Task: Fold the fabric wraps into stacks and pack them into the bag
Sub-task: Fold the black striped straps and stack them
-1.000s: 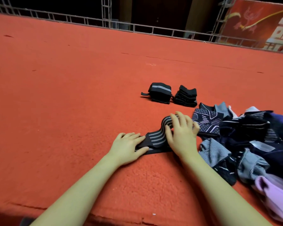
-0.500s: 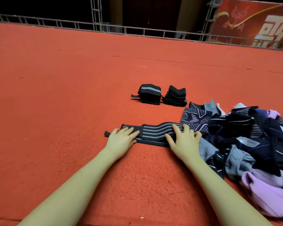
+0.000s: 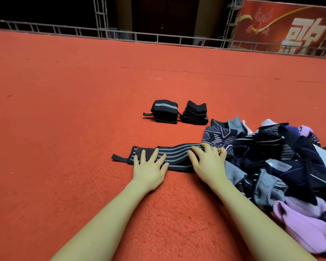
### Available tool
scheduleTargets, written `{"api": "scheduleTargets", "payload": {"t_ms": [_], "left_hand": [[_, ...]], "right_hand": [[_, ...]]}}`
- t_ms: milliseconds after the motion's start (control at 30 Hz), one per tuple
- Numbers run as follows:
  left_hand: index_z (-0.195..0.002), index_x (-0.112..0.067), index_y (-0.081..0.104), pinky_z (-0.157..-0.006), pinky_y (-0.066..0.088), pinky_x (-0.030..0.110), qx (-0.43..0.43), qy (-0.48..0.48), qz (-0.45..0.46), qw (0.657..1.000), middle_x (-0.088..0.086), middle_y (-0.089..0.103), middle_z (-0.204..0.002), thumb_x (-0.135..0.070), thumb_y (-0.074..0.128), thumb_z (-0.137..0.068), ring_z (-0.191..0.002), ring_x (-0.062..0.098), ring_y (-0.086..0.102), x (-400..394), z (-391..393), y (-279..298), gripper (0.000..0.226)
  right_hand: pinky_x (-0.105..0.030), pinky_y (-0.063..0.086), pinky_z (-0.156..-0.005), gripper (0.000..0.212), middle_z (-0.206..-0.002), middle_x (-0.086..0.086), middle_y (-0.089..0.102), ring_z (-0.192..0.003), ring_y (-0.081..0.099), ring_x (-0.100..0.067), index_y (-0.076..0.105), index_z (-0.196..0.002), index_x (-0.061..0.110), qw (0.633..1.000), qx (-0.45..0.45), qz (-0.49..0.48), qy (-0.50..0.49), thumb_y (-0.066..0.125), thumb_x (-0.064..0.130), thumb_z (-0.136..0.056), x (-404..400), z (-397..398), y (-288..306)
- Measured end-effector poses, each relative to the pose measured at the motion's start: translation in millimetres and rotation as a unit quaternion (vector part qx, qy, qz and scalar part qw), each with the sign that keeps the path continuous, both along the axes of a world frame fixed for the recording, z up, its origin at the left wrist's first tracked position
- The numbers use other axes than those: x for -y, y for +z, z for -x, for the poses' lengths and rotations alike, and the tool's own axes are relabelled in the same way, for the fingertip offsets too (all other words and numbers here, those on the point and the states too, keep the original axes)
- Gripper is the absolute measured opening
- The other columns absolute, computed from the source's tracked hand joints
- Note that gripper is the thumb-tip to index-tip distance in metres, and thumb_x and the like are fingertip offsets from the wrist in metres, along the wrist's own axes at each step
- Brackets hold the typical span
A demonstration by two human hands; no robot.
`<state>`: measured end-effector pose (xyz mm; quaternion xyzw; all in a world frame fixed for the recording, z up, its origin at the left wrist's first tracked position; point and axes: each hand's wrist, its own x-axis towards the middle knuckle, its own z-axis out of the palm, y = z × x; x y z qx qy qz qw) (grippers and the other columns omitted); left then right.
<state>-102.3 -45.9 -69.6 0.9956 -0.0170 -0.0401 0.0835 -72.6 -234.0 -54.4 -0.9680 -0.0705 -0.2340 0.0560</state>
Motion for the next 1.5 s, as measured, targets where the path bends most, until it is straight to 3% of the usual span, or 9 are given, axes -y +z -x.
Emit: {"api": "scheduleTargets", "payload": {"t_ms": [100, 333, 667, 800, 900, 1067, 1167, 1333, 1500], "left_hand": [[-0.151, -0.039, 0.013, -0.115, -0.010, 0.052, 0.018, 0.011, -0.023, 1.000, -0.008, -0.003, -0.160, -0.056, 0.013, -0.099, -0.145, 0.035, -0.007, 2.6, 3.2, -1.0, 0.055], [-0.151, -0.037, 0.015, -0.116, -0.009, 0.051, 0.026, 0.021, -0.011, 0.999, -0.007, 0.000, -0.160, -0.055, 0.014, -0.098, -0.146, 0.035, -0.006, 4.0, 4.9, -1.5, 0.056], [-0.149, -0.036, 0.022, -0.116, -0.002, 0.048, 0.045, -0.059, -0.019, 0.997, -0.006, 0.010, -0.160, -0.054, 0.017, -0.100, -0.146, 0.025, 0.002, 0.4, -4.0, 7.2, 0.053], [-0.150, -0.037, 0.018, -0.117, 0.000, 0.046, -0.010, -0.122, 0.022, 0.992, -0.007, 0.003, -0.160, -0.051, 0.020, -0.101, -0.147, 0.022, 0.001, 8.7, -9.7, 6.6, 0.051], [-0.147, -0.031, 0.030, -0.113, 0.004, 0.040, 0.063, -0.103, 0.053, 0.991, -0.005, 0.018, -0.158, -0.042, 0.024, -0.103, -0.145, 0.016, 0.015, 0.1, -10.9, 3.2, 0.046], [-0.124, -0.015, 0.058, -0.096, 0.023, 0.040, 0.192, -0.002, 0.079, 0.978, 0.003, 0.057, -0.130, -0.041, 0.020, -0.088, -0.119, 0.026, 0.052, -38.9, -1.4, -4.4, 0.059], [-0.132, -0.019, 0.052, -0.098, 0.019, 0.038, 0.186, 0.032, 0.068, 0.980, -0.001, 0.053, -0.135, -0.028, 0.036, -0.097, -0.123, 0.023, 0.046, -56.6, 5.3, -7.9, 0.039], [-0.144, -0.028, 0.035, -0.101, 0.019, 0.035, 0.188, 0.056, 0.102, 0.975, -0.008, 0.046, -0.141, -0.026, 0.033, -0.101, -0.127, 0.017, 0.040, -60.0, 8.0, -4.8, 0.043], [-0.136, -0.032, 0.044, -0.098, 0.023, 0.037, 0.185, 0.069, 0.079, 0.977, -0.006, 0.051, -0.136, -0.042, 0.030, -0.101, -0.123, 0.021, 0.044, -35.5, 3.7, -2.7, 0.039]], "right_hand": [[-0.041, 0.025, -0.084, 0.042, -0.090, -0.009, 0.068, -0.074, 0.061, -0.032, 0.070, -0.092, 0.011, 0.998, 0.044, 0.014, -0.038, 0.043, 0.042, -0.086, -2.0, -0.3, -2.4], [-0.048, 0.024, -0.091, 0.053, -0.088, -0.024, 0.065, -0.096, 0.057, -0.042, 0.063, -0.084, -0.004, 0.989, -0.053, 0.054, -0.129, 0.074, 0.046, -0.069, -3.2, 4.0, -15.4], [-0.038, 0.017, -0.090, 0.020, -0.080, -0.005, 0.062, -0.088, 0.058, -0.029, 0.054, -0.106, 0.011, 0.984, 0.092, -0.139, -0.054, 0.059, 0.022, -0.090, -9.0, -6.6, 12.5], [-0.037, 0.018, -0.091, 0.020, -0.076, -0.003, 0.064, -0.080, 0.063, -0.025, 0.061, -0.104, 0.012, 0.976, 0.164, -0.138, -0.020, 0.064, 0.016, -0.084, -6.4, -14.8, 17.5], [-0.037, 0.024, -0.089, 0.022, -0.075, 0.002, 0.066, -0.075, 0.065, -0.020, 0.064, -0.101, 0.015, 0.972, 0.200, -0.114, 0.046, 0.059, 0.022, -0.081, -18.6, -14.8, 12.6], [-0.036, 0.033, -0.084, 0.018, -0.076, 0.001, 0.070, -0.067, 0.066, -0.020, 0.070, -0.090, 0.013, 0.964, 0.192, -0.086, 0.165, 0.065, 0.016, -0.073, -61.4, -8.4, -3.1], [-0.038, 0.031, -0.085, 0.012, -0.073, 0.006, 0.070, -0.067, 0.066, -0.018, 0.069, -0.080, 0.018, 0.968, 0.150, -0.050, 0.193, 0.061, 0.024, -0.076, -88.3, -3.2, -10.1], [-0.042, 0.020, -0.095, 0.044, -0.092, 0.008, 0.072, -0.091, 0.067, -0.013, 0.071, -0.085, 0.022, 0.967, 0.018, 0.007, 0.255, 0.037, 0.050, -0.088, -91.4, 2.6, -24.5], [-0.037, 0.022, -0.086, 0.035, -0.108, 0.005, 0.068, -0.102, 0.061, -0.021, 0.071, -0.096, 0.021, 0.982, 0.091, -0.074, 0.148, 0.041, 0.037, -0.088, -67.3, 3.9, -16.4]]}}
